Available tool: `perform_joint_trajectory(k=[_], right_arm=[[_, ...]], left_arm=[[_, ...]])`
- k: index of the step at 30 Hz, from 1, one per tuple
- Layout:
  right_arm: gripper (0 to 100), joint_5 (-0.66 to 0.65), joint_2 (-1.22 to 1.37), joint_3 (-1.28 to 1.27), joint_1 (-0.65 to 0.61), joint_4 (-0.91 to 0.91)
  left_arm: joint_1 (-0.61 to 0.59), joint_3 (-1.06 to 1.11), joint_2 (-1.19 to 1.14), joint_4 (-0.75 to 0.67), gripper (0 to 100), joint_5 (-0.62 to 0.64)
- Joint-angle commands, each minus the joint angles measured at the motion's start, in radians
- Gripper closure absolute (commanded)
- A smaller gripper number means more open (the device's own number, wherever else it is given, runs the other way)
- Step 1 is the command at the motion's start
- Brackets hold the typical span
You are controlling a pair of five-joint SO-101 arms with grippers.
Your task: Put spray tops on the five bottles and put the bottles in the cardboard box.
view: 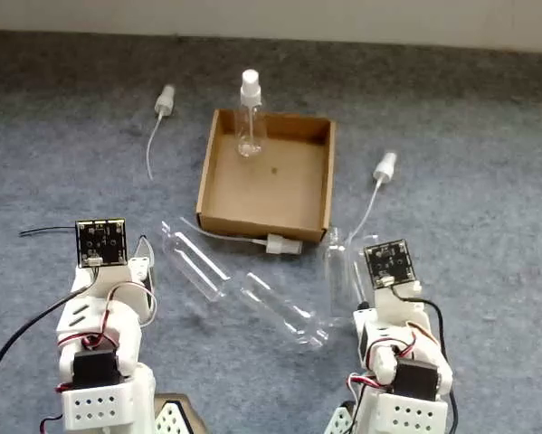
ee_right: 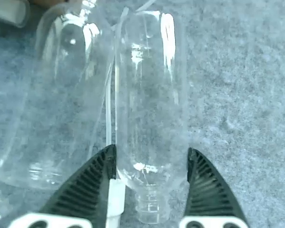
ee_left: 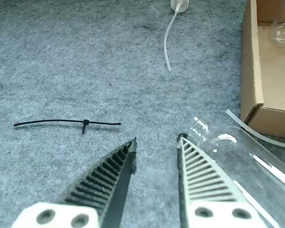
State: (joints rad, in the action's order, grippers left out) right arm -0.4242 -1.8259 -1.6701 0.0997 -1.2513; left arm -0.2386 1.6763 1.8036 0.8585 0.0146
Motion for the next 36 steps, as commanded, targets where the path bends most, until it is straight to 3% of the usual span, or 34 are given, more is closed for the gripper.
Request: perform_joint_trajectory(k=[1, 28, 32, 36], right_arm=[[91.0, -0.011, 0.013, -0.15, -0.022, -0.007], [91.0, -0.011, 0.013, -0.148, -0.025, -0.005], [91.0, -0.014, 0.013, -0.025, -0.008, -0.05], [91.0, -0.132, 0.013, 0.016, 0.051, -0.027]], left_arm=[[0.015, 0.019, 0.005, 0.005, 86, 0.0], [0.015, 0.019, 0.002, 0.005, 86, 0.0], [0.015, 0.019, 0.001, 0.005, 86, 0.0], [0.015, 0.019, 0.002, 0.005, 86, 0.0]])
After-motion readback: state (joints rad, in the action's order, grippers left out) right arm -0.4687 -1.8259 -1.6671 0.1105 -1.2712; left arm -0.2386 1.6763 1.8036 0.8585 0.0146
